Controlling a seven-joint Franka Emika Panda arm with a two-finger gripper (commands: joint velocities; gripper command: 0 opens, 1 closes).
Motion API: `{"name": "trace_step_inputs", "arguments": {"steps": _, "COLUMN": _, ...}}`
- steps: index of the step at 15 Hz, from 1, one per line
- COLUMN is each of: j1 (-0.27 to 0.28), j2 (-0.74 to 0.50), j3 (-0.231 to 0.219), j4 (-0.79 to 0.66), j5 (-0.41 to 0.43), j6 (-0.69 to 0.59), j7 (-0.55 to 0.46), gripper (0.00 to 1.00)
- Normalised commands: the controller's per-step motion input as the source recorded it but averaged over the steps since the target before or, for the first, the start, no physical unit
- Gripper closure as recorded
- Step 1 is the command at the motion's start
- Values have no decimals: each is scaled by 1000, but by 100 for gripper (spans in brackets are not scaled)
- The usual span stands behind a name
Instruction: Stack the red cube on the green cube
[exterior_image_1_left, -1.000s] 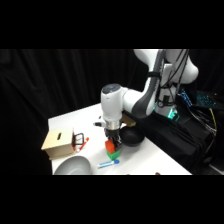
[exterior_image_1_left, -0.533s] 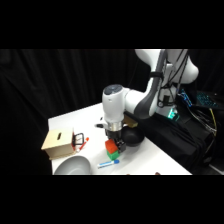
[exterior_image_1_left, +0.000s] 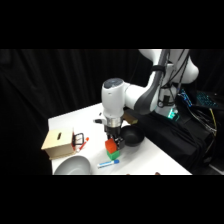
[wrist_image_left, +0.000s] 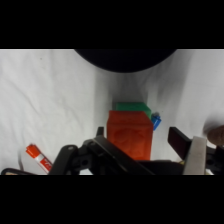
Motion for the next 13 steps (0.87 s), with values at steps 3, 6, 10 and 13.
{"name": "trace_step_inputs", "arguments": {"steps": 3, "j1": 84, "j2": -334, "j3": -82, "j4": -116, "j5": -174, "j6": -194, "j7": 199, "gripper": 0}}
{"name": "trace_step_inputs", "arguments": {"steps": 6, "j1": 41, "j2": -411, "j3": -15, "j4": -160, "j5": -108, "j6": -210, "j7": 140, "gripper": 0}}
{"name": "trace_step_inputs", "arguments": {"steps": 10, "j1": -20, "j2": -470, "j3": 55, "j4": -187, "j5": -8, "j6": -243, "j7": 58, "gripper": 0}}
{"name": "trace_step_inputs", "arguments": {"steps": 13, "j1": -68, "j2": -420, "j3": 94, "j4": -118, "j5": 90, "j6": -319, "j7": -26, "gripper": 0}}
